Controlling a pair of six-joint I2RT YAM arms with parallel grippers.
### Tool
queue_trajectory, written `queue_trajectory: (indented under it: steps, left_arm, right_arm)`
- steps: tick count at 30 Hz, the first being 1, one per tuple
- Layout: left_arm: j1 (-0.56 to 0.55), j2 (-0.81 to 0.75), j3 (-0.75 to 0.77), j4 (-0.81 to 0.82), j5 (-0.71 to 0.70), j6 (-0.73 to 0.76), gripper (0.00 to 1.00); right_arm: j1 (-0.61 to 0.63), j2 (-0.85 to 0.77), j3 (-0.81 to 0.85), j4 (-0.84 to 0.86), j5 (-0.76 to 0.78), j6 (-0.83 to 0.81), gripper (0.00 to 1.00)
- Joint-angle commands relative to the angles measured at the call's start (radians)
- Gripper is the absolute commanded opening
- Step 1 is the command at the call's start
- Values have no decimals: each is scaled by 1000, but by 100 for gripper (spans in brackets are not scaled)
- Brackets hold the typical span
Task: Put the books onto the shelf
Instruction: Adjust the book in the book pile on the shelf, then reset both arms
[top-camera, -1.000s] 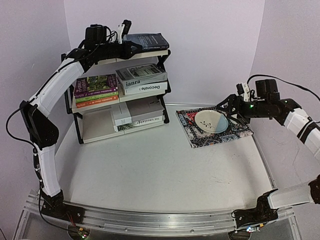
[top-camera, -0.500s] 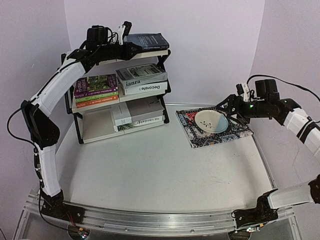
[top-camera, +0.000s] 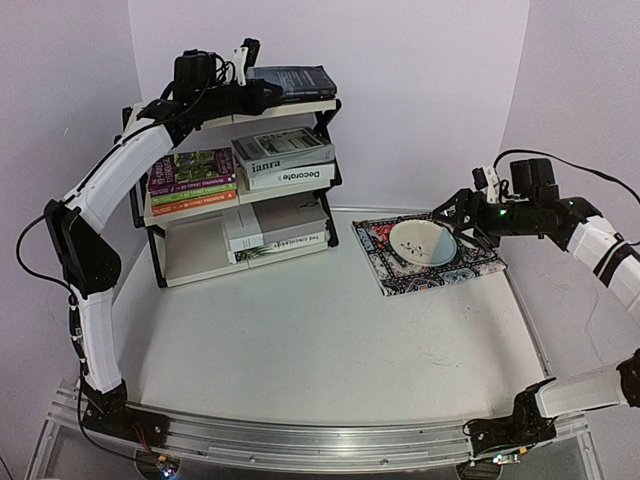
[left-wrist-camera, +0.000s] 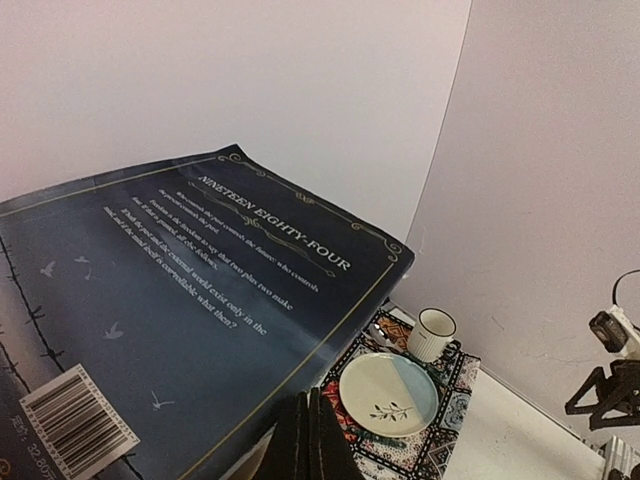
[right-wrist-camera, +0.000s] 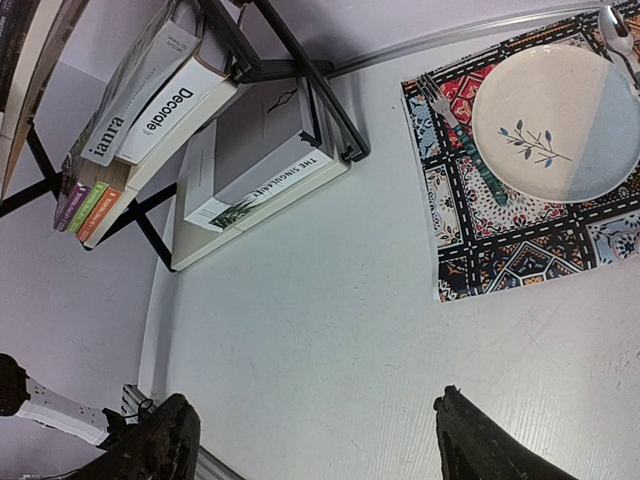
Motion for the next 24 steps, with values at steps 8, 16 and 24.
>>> queue_trajectory:
  steps: [8, 16, 24]
  left_arm:
    - [5, -1, -5, 136, -52, -42, 0]
    - [-5, -188, -200, 155, 95, -61, 16]
    - [-16, -598, -731, 246, 72, -97, 99]
  right_arm:
    - [-3, -33, -5, 12, -6, -3, 81]
    - [-4, -60, -2, 12, -11, -41, 84]
    - [-3, -153, -96, 50, 60, -188, 98]
